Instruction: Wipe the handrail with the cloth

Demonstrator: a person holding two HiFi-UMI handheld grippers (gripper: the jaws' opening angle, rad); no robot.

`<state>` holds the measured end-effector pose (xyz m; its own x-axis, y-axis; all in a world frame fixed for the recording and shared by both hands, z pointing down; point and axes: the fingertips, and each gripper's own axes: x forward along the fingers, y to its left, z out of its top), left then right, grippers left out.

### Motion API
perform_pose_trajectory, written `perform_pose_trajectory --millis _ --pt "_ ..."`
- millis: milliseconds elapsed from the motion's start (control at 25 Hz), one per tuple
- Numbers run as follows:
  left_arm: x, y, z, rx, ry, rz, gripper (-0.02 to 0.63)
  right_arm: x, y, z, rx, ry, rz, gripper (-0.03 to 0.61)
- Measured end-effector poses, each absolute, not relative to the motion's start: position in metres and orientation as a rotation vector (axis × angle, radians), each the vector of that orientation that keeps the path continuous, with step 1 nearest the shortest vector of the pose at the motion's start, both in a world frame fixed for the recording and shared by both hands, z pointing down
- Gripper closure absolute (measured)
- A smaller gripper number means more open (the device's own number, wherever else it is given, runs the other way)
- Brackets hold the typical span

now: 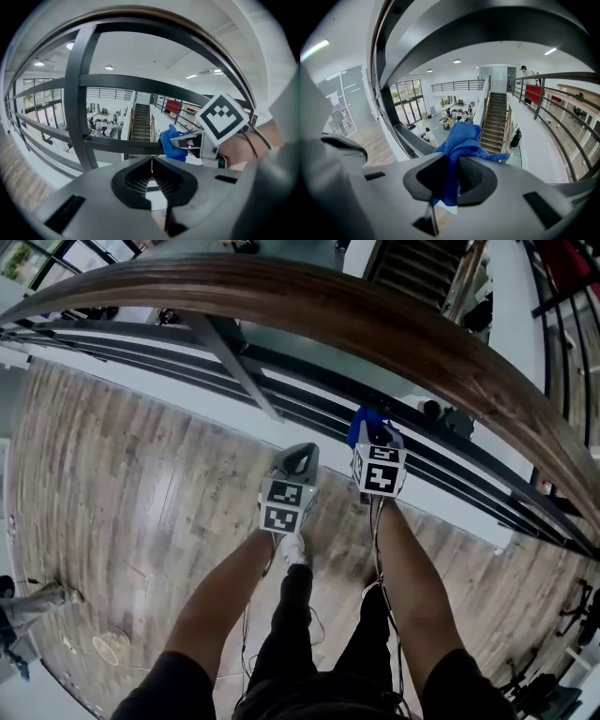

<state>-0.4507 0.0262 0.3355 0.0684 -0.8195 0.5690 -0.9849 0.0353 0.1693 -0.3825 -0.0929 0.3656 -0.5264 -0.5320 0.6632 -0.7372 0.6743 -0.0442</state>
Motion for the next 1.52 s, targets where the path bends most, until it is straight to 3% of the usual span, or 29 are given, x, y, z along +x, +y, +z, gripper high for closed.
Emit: perform_pose_trajectory --millis 1520 --pt "-0.020 -0.115 0.333 2.112 -1.399 0.543 0.607 0.108 -0.179 0.359 1.303 -2.083 0.625 0.509"
